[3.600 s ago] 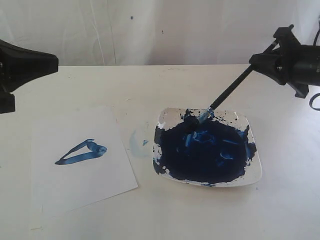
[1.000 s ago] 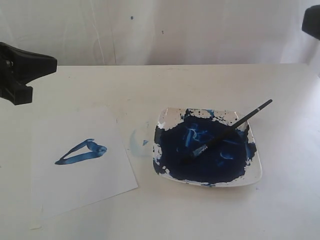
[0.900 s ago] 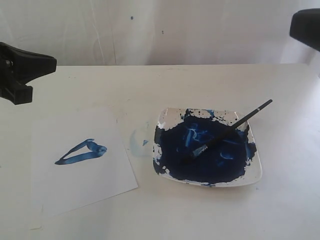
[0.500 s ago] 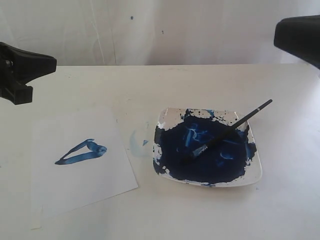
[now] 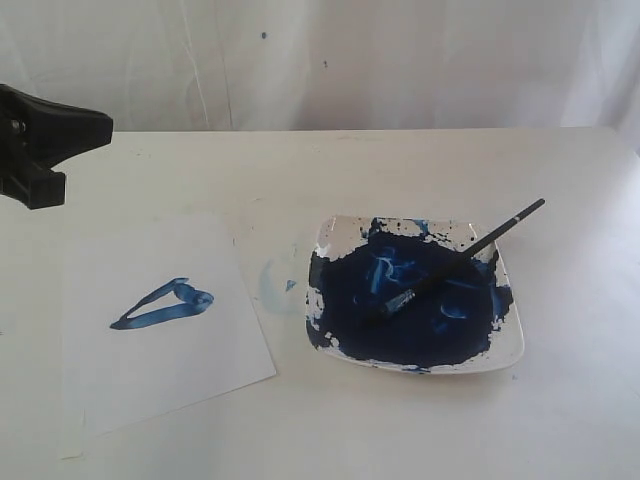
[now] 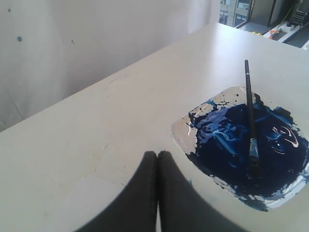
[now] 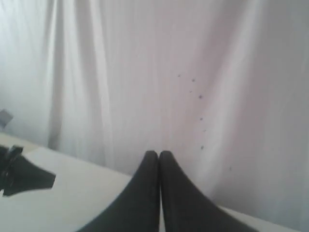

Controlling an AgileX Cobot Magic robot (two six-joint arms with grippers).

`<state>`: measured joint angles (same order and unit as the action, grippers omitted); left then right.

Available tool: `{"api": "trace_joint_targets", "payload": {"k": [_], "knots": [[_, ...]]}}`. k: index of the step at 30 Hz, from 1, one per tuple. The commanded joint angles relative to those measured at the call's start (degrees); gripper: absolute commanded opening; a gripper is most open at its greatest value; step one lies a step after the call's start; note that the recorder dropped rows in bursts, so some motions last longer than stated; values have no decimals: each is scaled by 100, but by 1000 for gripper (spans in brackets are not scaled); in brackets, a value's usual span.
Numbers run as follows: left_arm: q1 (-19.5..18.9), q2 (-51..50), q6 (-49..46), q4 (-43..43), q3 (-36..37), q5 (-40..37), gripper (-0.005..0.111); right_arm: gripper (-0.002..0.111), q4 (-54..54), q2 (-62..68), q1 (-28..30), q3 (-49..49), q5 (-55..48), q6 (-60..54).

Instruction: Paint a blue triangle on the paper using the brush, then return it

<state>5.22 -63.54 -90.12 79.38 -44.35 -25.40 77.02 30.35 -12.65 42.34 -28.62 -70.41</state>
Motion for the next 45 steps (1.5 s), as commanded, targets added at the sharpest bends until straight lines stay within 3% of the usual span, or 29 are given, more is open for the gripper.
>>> {"api": "trace_joint_targets", "payload": {"k": [1, 7, 17, 25, 33, 34, 35, 36, 37, 39, 45], "knots": [[17, 13, 20, 68, 31, -29, 0, 0, -21, -483, 221, -404, 343, 175], [17, 13, 20, 68, 31, 42, 0, 0, 78, -820, 741, -1347, 615, 968], [17, 13, 20, 68, 31, 42, 0, 0, 590, -1636, 819, -2840, 2754, 4583], [17, 13, 20, 68, 31, 42, 0, 0, 590, -2756, 1658, -3488, 2824, 6864], [17, 13, 20, 81, 31, 56, 0, 0, 389, -3035, 1813, -3563, 2628, 6849], [17, 13, 20, 81, 31, 56, 0, 0, 13, -3035, 1813, -3563, 2628, 6849], [17, 13, 20, 81, 31, 56, 0, 0, -1741, -3035, 1813, -3563, 2754, 7092], [17, 13, 20, 81, 31, 56, 0, 0, -2802, -3035, 1813, -3563, 2779, 7273], [17, 13, 20, 81, 31, 56, 0, 0, -5395, -3035, 1813, -3575, 2681, 7740], [17, 13, 20, 81, 31, 56, 0, 0, -6812, -3035, 1813, -3619, 2388, 7769], [17, 13, 20, 81, 31, 56, 0, 0, -7104, -3035, 1813, -4234, 2395, 7183]]}}
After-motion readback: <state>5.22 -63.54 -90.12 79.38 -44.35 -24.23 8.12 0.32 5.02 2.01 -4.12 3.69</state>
